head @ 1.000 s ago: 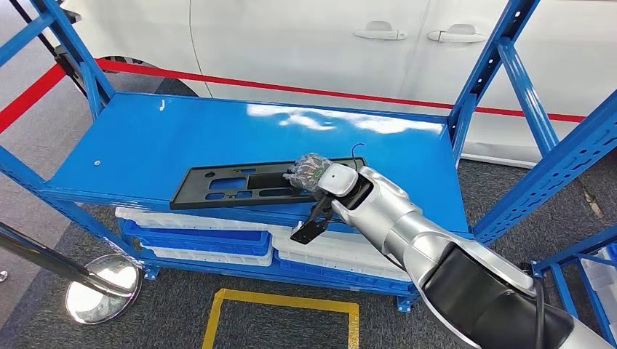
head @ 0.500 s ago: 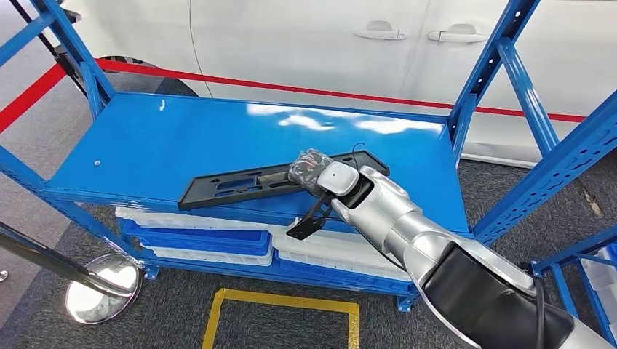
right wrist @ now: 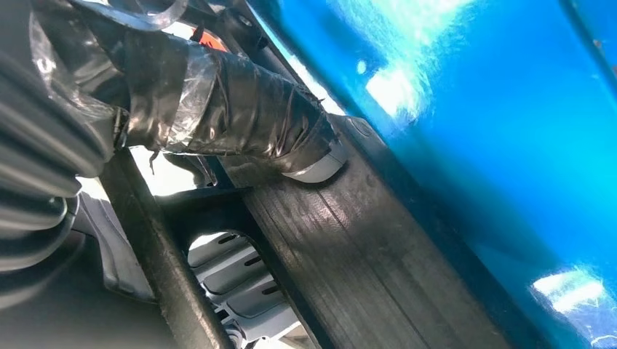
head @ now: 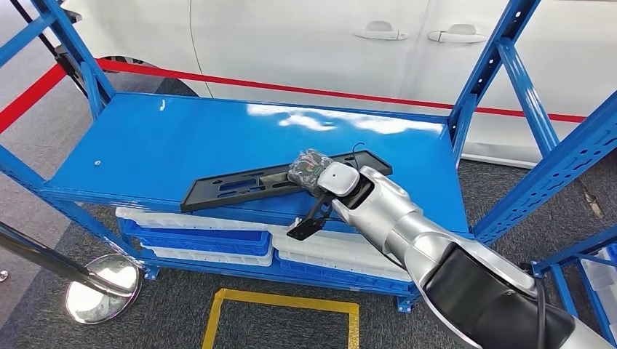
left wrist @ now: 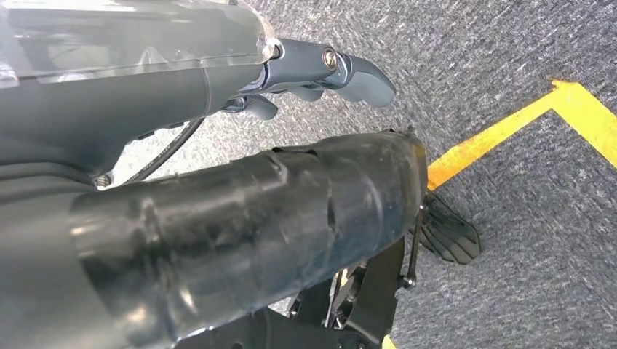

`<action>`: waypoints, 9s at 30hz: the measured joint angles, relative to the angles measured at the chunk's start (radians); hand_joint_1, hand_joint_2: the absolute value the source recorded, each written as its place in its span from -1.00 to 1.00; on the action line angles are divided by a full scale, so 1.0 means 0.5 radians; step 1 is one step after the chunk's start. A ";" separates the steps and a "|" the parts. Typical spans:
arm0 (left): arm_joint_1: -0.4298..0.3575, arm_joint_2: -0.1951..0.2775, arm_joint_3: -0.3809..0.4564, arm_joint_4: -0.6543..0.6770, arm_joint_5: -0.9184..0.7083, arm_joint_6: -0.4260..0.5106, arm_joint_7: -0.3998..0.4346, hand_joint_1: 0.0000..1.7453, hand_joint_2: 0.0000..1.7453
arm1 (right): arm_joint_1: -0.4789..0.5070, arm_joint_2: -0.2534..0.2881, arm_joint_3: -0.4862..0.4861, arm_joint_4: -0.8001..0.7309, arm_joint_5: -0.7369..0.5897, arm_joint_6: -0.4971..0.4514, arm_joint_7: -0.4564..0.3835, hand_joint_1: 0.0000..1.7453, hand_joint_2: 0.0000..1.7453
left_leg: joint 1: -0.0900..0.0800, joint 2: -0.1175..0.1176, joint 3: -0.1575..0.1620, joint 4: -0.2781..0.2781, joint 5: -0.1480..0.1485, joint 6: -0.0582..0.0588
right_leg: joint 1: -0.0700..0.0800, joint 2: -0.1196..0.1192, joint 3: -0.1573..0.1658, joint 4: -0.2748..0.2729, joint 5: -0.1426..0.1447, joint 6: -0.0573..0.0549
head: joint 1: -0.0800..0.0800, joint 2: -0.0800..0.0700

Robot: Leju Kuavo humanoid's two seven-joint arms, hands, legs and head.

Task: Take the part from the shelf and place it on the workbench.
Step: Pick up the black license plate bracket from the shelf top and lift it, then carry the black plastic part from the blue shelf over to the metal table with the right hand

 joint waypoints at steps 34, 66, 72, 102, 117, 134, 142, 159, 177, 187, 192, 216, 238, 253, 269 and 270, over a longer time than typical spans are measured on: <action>0.066 -0.174 0.009 -0.122 0.015 -0.400 -0.397 -1.00 1.00 | 1.579 -0.605 -0.781 -2.436 -1.264 -0.043 -0.530 1.00 1.00 | -0.005 -0.007 -0.002 0.001 -0.010 0.006 | -0.006 -0.007 0.002 -0.006 -0.009 0.009 | 0.000 0.000; 0.057 -0.156 -0.003 -0.063 -0.112 -0.328 -0.486 -1.00 1.00 | 1.696 -0.767 -0.769 -2.886 -1.063 -0.311 -0.602 1.00 1.00 | -0.006 -0.007 -0.002 0.002 -0.011 0.007 | -0.007 -0.007 0.002 -0.006 -0.009 0.009 | 0.000 0.000; 0.056 -0.140 -0.033 -0.050 -0.121 -0.344 -0.521 -1.00 1.00 | 1.709 -0.767 -0.769 -2.886 -1.037 -0.337 -0.601 1.00 1.00 | -0.006 -0.007 -0.002 0.001 -0.011 0.008 | -0.007 -0.007 0.002 -0.006 -0.009 0.009 | 0.000 0.000; 0.037 -0.151 -0.033 -0.036 -0.133 -0.247 -0.503 -1.00 1.00 | 1.866 -0.732 -0.853 -2.938 -0.893 -0.475 -0.607 1.00 1.00 | -0.003 0.007 -0.014 -0.045 0.037 0.105 | -0.031 -0.006 -0.099 0.459 -0.363 0.095 | 0.001 0.000; 0.043 -0.155 -0.029 -0.043 -0.164 -0.240 -0.458 -1.00 1.00 | 1.820 -0.738 -0.854 -2.984 -0.829 -0.407 -0.480 1.00 1.00 | 0.011 -0.001 -0.209 0.583 -0.360 -0.020 | 0.011 -0.016 -0.045 0.002 0.039 -0.065 | -0.001 0.000; 0.034 -0.151 -0.028 -0.052 -0.187 -0.222 -0.480 -1.00 1.00 | 1.775 -0.782 -0.844 -2.984 -0.757 -0.379 -0.396 1.00 1.00 | -0.050 0.030 0.102 -0.028 -0.087 0.136 | -0.003 -0.015 -0.202 0.483 -0.143 0.058 | -0.002 0.000; 0.041 -0.148 -0.022 -0.059 -0.217 -0.232 -0.478 -1.00 1.00 | 1.697 -0.878 -0.836 -2.979 -0.411 -0.424 -0.257 1.00 1.00 | -0.037 0.023 -0.043 0.034 0.025 0.039 | 0.009 -0.013 0.133 -0.027 -0.091 -0.010 | 0.001 0.000; 0.036 -0.137 0.016 -0.073 -0.247 -0.240 -0.459 -1.00 1.00 | 1.501 -1.130 -0.760 -2.943 -0.167 -0.441 -0.092 1.00 1.00 | -0.035 0.023 0.318 -0.023 -0.271 0.117 | 0.001 -0.026 -0.255 0.093 0.100 0.062 | 0.003 0.000; 0.046 -0.146 0.033 -0.089 -0.245 -0.243 -0.439 -1.00 1.00 | 1.444 -1.166 -0.732 -2.931 -0.184 -0.419 -0.045 1.00 1.00 | -0.036 0.013 -0.053 0.402 -0.402 0.028 | 0.019 -0.035 0.028 -0.108 0.078 -0.047 | 0.005 0.000; 0.047 -0.150 0.047 -0.118 -0.245 -0.254 -0.438 -1.00 1.00 | 1.444 -1.167 -0.728 -2.935 -0.195 -0.421 -0.028 1.00 1.00 | -0.009 -0.013 0.274 0.064 -0.308 0.018 | -0.013 -0.031 -0.178 0.013 0.179 0.069 | 0.008 0.000; 0.043 -0.150 0.053 -0.126 -0.245 -0.258 -0.438 -1.00 1.00 | 1.446 -1.168 -0.729 -2.936 -0.208 -0.420 -0.020 1.00 1.00 | -0.027 0.010 0.175 0.050 -0.216 0.118 | -0.018 -0.025 -0.281 0.383 -0.175 0.087 | 0.012 0.000; 0.028 -0.153 0.067 -0.143 -0.250 -0.253 -0.443 -1.00 1.00 | 1.423 -1.172 -0.736 -2.952 -0.213 -0.415 -0.016 1.00 1.00 | -0.012 -0.015 0.316 0.099 -0.391 -0.014 | 0.006 -0.040 -0.236 0.059 0.189 0.028 | 0.014 0.000; 0.039 -0.139 0.069 -0.139 -0.278 -0.253 -0.468 -1.00 1.00 | 1.458 -1.173 -0.744 -2.946 -0.147 -0.429 -0.012 1.00 1.00 | -0.036 0.000 -0.127 0.352 -0.356 0.027 | 0.038 -0.035 0.094 -0.126 0.018 -0.075 | 0.018 0.000; 0.037 -0.135 0.070 -0.139 -0.275 -0.258 -0.492 -1.00 1.00 | 1.504 -1.173 -0.766 -2.943 -0.114 -0.435 -0.006 1.00 1.00 | -0.029 0.017 0.320 -0.006 -0.325 0.122 | 0.013 -0.022 -0.339 0.313 -0.031 0.066 | 0.021 0.000; 0.039 -0.135 0.071 -0.139 -0.282 -0.258 -0.502 -1.00 1.00 | 1.513 -1.173 -0.766 -2.938 -0.044 -0.434 0.007 1.00 1.00 | -0.036 0.013 0.033 0.419 -0.485 0.027 | 0.020 -0.031 -0.006 -0.057 0.042 -0.054 | 0.018 0.000; 0.040 -0.135 0.071 -0.139 -0.283 -0.257 -0.504 -1.00 1.00 | 1.514 -1.173 -0.765 -2.935 -0.039 -0.435 0.009 1.00 1.00 | -0.036 0.014 -0.014 0.529 -0.524 0.025 | 0.025 -0.035 -0.014 -0.052 0.044 -0.057 | 0.018 0.000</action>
